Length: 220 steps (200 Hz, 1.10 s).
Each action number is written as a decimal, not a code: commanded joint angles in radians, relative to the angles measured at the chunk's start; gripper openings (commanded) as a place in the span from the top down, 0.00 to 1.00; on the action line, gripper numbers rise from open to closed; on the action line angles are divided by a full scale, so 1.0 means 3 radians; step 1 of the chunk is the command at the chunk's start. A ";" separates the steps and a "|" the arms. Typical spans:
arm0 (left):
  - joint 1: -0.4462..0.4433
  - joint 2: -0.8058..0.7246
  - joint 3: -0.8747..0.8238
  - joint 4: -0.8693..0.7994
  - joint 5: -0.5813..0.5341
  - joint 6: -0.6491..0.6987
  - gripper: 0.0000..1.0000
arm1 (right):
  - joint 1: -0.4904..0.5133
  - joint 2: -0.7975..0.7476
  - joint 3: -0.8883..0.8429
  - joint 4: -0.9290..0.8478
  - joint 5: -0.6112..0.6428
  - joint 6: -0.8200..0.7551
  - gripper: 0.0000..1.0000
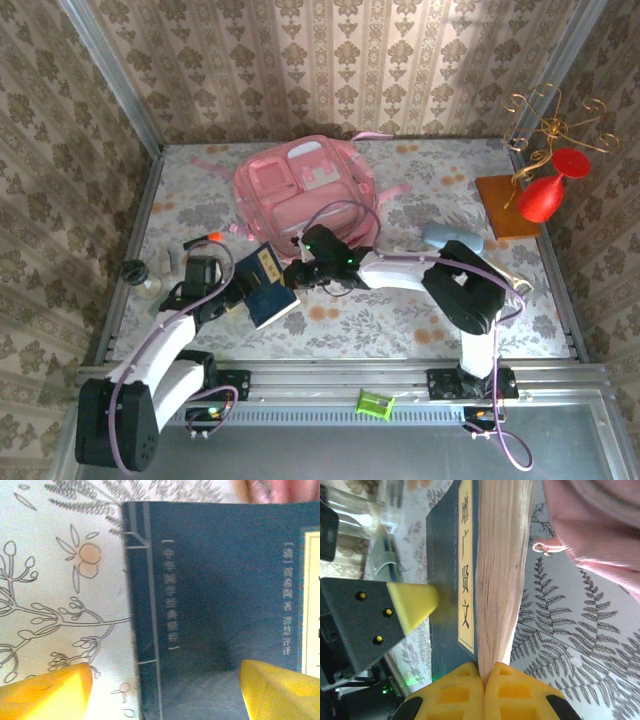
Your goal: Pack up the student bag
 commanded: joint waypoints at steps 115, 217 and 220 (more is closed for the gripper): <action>0.0374 -0.0253 0.0307 0.1684 0.1832 -0.0838 0.62 | -0.0353 -0.0770 -0.0210 0.0616 -0.0382 0.0278 1.00; -0.0045 0.0063 0.0590 0.2609 0.1834 -0.1182 1.00 | -0.0572 -0.1130 -0.0600 0.0843 -0.0596 0.0239 0.24; -0.0061 0.0085 0.0596 0.2647 0.1836 -0.1206 1.00 | -0.0569 -0.1124 -0.0604 0.0879 -0.0616 0.0252 0.23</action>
